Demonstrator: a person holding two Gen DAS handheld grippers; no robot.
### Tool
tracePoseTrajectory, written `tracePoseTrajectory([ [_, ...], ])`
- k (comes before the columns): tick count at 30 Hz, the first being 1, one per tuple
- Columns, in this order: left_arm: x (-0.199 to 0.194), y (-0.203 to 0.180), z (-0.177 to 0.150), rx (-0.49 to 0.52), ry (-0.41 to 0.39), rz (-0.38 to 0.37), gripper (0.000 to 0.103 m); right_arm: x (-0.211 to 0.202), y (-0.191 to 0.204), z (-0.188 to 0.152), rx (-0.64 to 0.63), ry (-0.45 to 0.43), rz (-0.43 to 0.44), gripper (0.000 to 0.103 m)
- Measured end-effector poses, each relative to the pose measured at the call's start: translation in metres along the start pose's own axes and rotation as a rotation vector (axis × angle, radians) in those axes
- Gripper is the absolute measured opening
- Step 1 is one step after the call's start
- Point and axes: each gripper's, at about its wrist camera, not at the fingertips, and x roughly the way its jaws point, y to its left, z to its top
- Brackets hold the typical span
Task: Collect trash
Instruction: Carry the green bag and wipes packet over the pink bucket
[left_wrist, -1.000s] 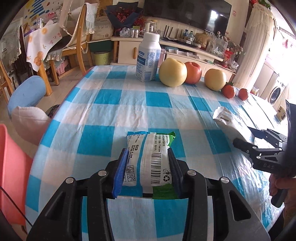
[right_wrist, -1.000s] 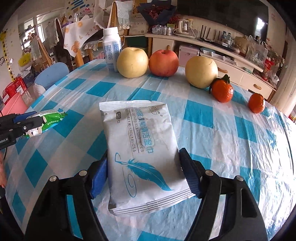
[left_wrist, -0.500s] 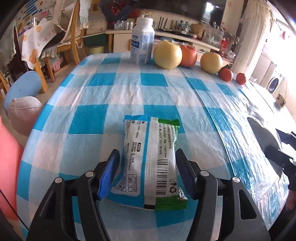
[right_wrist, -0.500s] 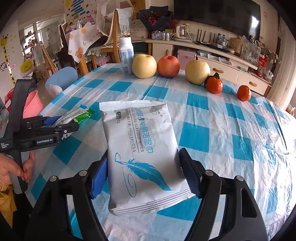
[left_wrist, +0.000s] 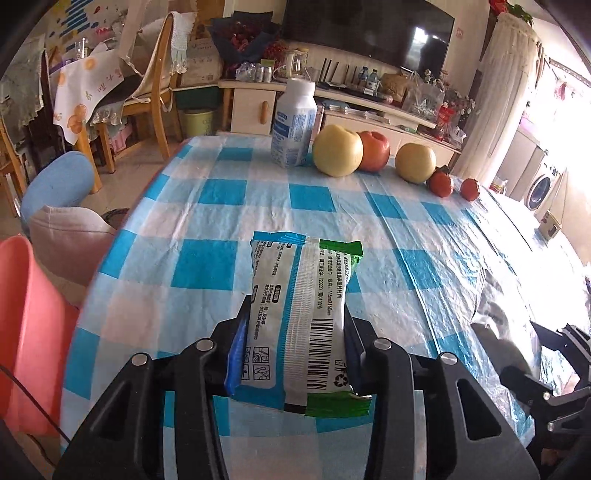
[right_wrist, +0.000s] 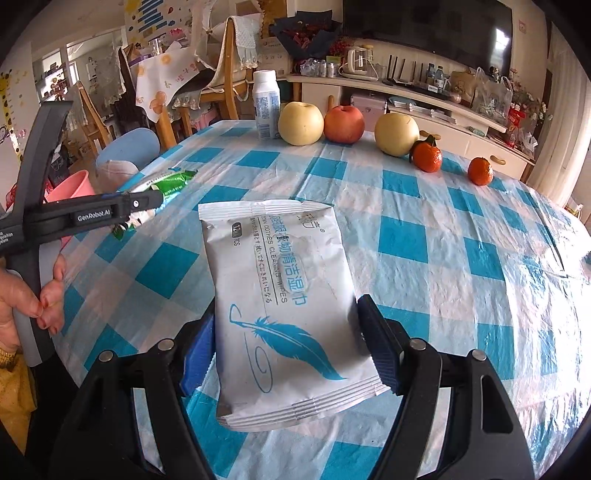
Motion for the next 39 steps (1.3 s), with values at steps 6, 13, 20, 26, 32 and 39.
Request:
tracePoseTrajectory([
  [6, -0.035, 0.017, 0.013, -0.014, -0.079, 0.052, 0.043, -0.003, 0.019, 0.005, 0.002, -0.005, 0.011, 0.073],
  [13, -0.065, 0.043, 0.022, -0.046, -0.146, 0.125, 0.043, -0.006, 0.042, 0.023, -0.001, -0.026, 0.048, 0.073],
  [20, -0.086, 0.074, 0.026, -0.093, -0.191, 0.207, 0.043, -0.003, 0.076, 0.045, -0.019, -0.042, 0.115, 0.073],
  [26, -0.096, 0.104, 0.026, -0.149, -0.21, 0.265, 0.043, -0.001, 0.112, 0.067, -0.051, -0.06, 0.184, 0.073],
  [32, -0.11, 0.14, 0.026, -0.211, -0.225, 0.323, 0.043, 0.004, 0.151, 0.09, -0.078, -0.072, 0.26, 0.073],
  [39, -0.121, 0.189, 0.02, -0.311, -0.228, 0.387, 0.043, 0.018, 0.203, 0.112, -0.113, -0.06, 0.351, 0.073],
])
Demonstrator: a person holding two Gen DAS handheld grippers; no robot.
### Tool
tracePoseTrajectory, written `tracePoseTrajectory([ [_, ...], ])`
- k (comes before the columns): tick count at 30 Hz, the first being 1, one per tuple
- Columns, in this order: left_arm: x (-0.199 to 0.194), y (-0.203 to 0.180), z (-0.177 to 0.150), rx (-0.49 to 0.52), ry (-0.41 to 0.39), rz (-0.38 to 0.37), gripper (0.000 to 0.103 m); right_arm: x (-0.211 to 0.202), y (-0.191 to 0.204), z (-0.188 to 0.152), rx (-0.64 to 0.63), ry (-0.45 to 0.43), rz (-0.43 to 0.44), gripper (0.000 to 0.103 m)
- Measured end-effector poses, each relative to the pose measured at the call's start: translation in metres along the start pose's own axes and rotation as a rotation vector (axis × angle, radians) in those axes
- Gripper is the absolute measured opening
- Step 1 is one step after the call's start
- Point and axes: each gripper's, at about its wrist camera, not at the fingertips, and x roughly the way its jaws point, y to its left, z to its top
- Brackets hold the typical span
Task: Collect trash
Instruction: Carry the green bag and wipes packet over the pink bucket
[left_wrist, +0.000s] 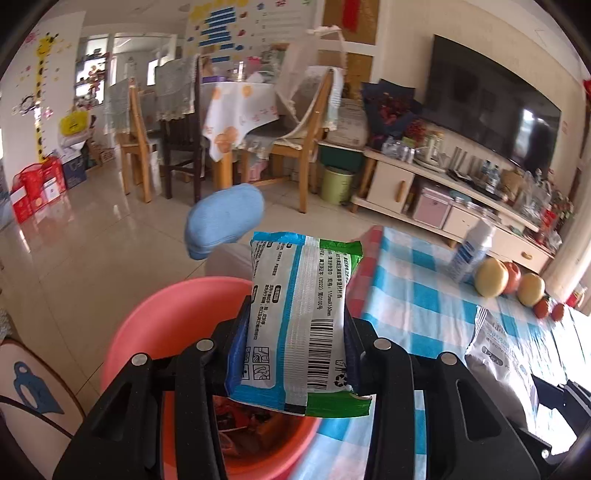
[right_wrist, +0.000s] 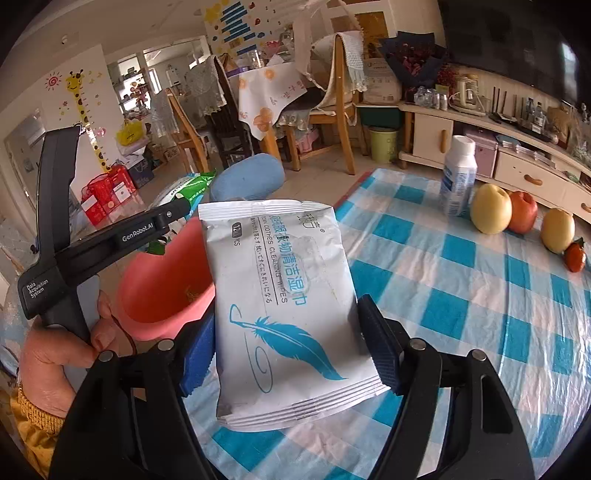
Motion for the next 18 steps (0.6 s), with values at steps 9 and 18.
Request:
tracePoseTrajectory([
  [9, 0.013, 0.062, 0.008, -0.115, 0.023, 0.08, 0.043, 0.046, 0.046, 0.025, -0.039, 0.038, 0.085, 0.073],
  [18, 0.025, 0.102, 0.008, -0.197, 0.059, 0.123, 0.043, 0.082, 0.082, 0.037, -0.074, 0.064, 0.128, 0.073],
])
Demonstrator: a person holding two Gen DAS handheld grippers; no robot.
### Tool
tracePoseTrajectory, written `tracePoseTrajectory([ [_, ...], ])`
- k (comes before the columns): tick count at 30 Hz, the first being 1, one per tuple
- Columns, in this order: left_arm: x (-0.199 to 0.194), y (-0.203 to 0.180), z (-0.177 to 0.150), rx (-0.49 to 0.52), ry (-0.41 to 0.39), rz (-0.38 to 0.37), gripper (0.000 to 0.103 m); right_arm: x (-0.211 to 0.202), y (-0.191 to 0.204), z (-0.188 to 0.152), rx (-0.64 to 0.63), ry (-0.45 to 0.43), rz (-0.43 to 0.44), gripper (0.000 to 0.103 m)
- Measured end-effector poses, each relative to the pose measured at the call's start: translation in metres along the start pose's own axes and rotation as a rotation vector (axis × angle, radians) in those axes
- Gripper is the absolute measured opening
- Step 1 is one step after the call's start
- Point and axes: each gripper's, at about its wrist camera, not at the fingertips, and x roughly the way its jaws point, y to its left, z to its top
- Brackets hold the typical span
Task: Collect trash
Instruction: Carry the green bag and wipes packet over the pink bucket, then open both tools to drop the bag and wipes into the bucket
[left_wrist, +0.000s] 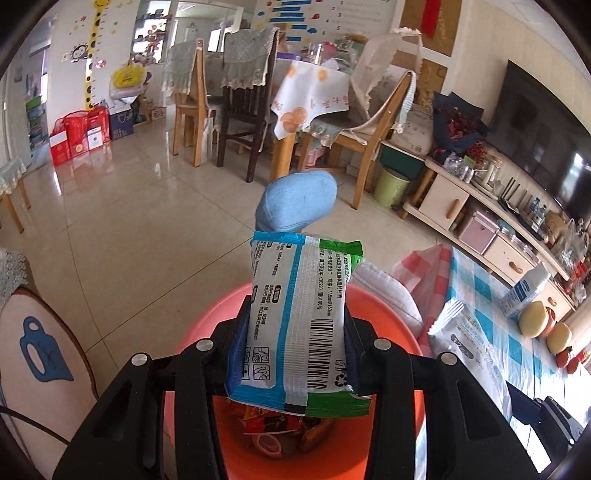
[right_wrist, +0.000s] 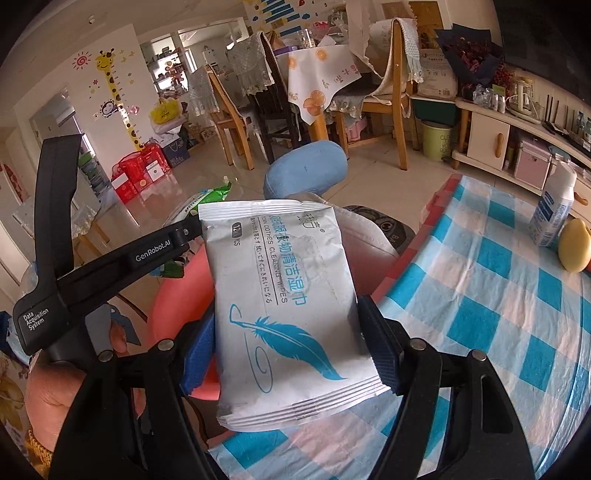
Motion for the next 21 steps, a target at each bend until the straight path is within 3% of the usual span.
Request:
tracePoseTrajectory([
  [8, 0.014, 0.009, -0.001, -0.033, 0.049, 0.012, 0.046, 0.029, 0.01, 0.004, 0.01, 0.042, 0.026, 0.074],
  [10, 0.016, 0.009, -0.001, -0.05, 0.053, 0.006, 0.06, 0.033, 0.011, 0.004, 0.019, 0.043, 0.055, 0.076],
  [11, 0.014, 0.01, -0.002, -0.055, 0.048, 0.01, 0.073, 0.033, 0.012, 0.004, 0.018, 0.042, 0.061, 0.079],
  [12, 0.011, 0.01, -0.001, -0.057, 0.033, 0.022, 0.08, 0.031, 0.013, 0.003, 0.016, 0.038, 0.048, 0.085],
  [15, 0.01, 0.007, -0.001, -0.054, 0.024, 0.025, 0.09, 0.02, 0.015, 0.0, -0.016, 0.011, 0.014, 0.085],
  [21, 0.011, 0.0, -0.002, -0.031, 0.035, 0.037, 0.095, -0.005, 0.01, -0.011, -0.067, -0.032, -0.102, 0.09],
])
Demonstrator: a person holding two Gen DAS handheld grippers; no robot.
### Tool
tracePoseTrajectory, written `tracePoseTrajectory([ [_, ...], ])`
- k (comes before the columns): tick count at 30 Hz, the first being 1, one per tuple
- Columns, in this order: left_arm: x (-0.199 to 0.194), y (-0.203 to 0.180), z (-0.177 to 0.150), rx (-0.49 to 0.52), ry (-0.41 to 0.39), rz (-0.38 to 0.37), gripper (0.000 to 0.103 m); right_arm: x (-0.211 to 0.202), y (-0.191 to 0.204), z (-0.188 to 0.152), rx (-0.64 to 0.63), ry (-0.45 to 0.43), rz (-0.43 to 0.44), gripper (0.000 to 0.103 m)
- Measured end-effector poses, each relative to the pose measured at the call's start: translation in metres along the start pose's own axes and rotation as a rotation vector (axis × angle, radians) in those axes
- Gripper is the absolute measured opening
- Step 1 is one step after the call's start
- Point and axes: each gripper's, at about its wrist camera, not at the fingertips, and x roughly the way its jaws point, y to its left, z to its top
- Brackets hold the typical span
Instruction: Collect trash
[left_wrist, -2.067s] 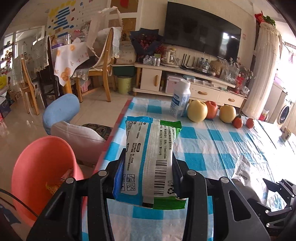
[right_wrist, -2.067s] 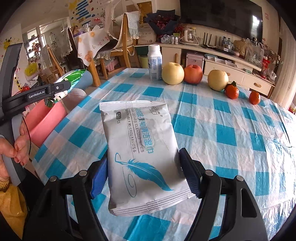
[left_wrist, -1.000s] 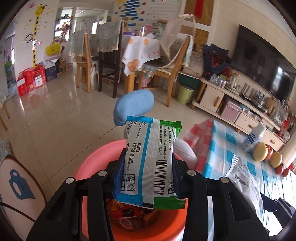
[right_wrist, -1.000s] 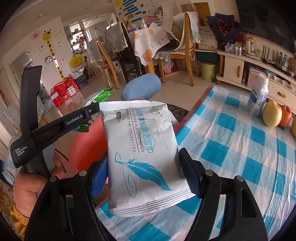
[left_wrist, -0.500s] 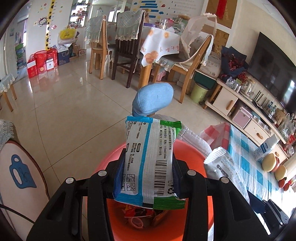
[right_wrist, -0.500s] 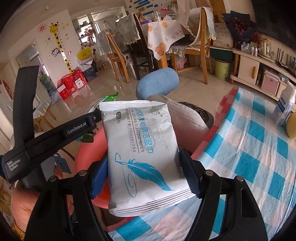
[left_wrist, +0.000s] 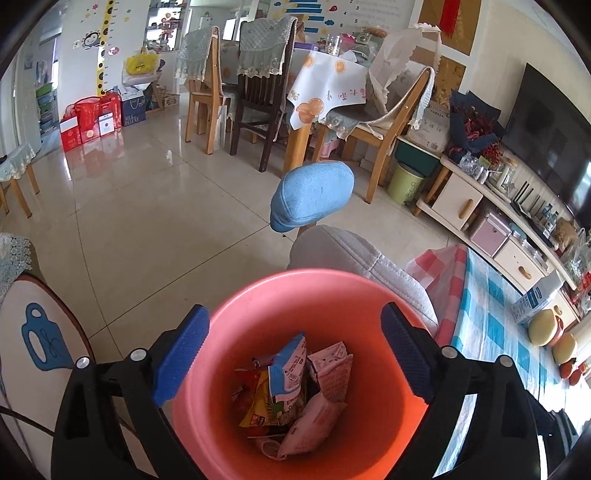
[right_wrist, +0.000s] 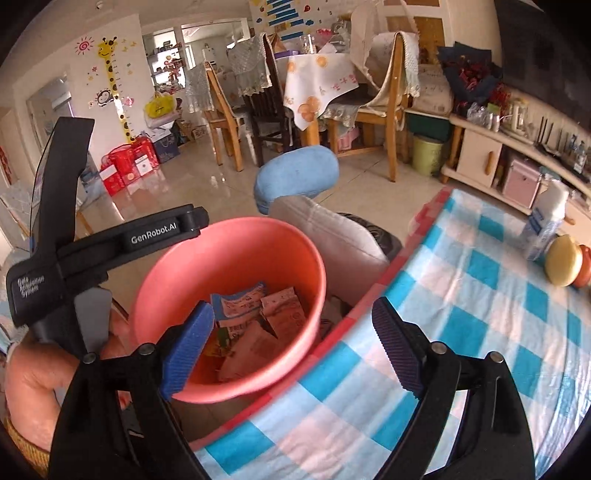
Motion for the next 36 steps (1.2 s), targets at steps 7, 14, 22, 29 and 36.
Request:
tracePoseTrajectory([
  [7, -0.004, -0.025, -0.003, 0.082, -0.011, -0.014, 0.096, -0.017, -0.011, -0.02, -0.066, -0.007, -0.114, 0.092],
  [14, -0.019, -0.063, -0.013, 0.203, -0.073, -0.03, 0.096, -0.034, -0.029, -0.038, -0.086, -0.011, -0.192, 0.094],
  [22, -0.039, -0.101, -0.029, 0.276, -0.13, -0.078, 0.096, -0.066, -0.064, -0.062, -0.026, -0.021, -0.267, 0.096],
  [29, -0.078, -0.13, -0.047, 0.259, -0.26, -0.182, 0.097, -0.103, -0.101, -0.088, 0.043, -0.046, -0.335, 0.096],
  [36, -0.109, -0.167, -0.074, 0.304, -0.326, -0.252, 0.098, -0.141, -0.136, -0.114, 0.088, -0.091, -0.401, 0.096],
])
